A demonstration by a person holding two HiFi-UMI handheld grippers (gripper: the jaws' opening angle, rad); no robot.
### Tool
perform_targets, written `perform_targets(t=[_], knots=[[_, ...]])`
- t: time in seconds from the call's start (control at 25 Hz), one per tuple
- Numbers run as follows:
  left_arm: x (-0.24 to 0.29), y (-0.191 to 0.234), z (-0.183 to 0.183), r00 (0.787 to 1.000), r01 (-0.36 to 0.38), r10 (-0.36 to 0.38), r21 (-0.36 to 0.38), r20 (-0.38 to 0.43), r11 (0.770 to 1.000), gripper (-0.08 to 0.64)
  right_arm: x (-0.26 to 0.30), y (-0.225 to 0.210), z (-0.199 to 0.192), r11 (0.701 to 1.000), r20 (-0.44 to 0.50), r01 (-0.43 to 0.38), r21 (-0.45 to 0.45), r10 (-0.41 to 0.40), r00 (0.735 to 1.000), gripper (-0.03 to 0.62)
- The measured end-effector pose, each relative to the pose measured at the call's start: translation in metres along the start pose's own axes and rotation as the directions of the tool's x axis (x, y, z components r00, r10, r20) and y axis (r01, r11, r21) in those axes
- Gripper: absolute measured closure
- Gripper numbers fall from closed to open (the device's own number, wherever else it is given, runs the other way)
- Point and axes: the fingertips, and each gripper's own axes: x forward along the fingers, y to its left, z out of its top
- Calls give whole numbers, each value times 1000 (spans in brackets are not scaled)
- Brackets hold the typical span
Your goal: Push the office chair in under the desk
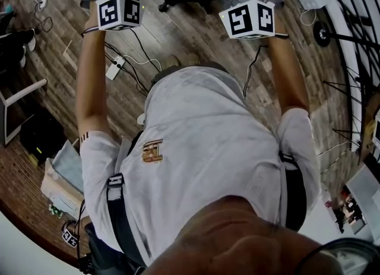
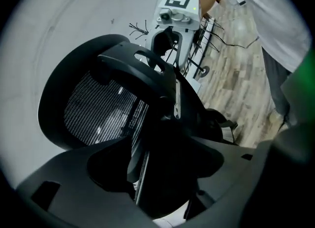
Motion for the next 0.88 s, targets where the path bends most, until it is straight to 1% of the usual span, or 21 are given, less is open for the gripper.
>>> perform_targets(t=[0.12, 0.2, 0.32, 0.48, 0.64, 0.76, 0.88], knots=[[8, 4, -4, 1000, -10, 11, 31, -17, 999, 236, 10, -2, -8, 998, -43, -8, -60, 5, 999, 345], [16, 4, -6, 1000, -3, 5, 52, -30, 999, 236, 17, -3, -15, 995, -69, -17, -101, 10, 998, 342], [21, 3, -6, 999, 8, -5, 79, -45, 997, 235, 18, -3, -19, 989, -81, -22, -146, 10, 997, 339], [25, 6, -5, 999, -5, 9, 80, -48, 997, 235, 17, -2, -19, 986, -91, -40, -162, 26, 996, 339], [37, 7, -9, 998, -1, 7, 94, -61, 996, 235, 26, 1, -34, 981, -147, -75, -179, 49, 988, 336], [43, 7, -10, 997, 2, 6, 106, -72, 994, 235, 36, -1, -48, 969, -199, -66, -237, 18, 980, 333], [42, 9, -10, 997, 2, 6, 109, -75, 994, 235, 43, -4, -52, 954, -224, -50, -297, -19, 974, 333]])
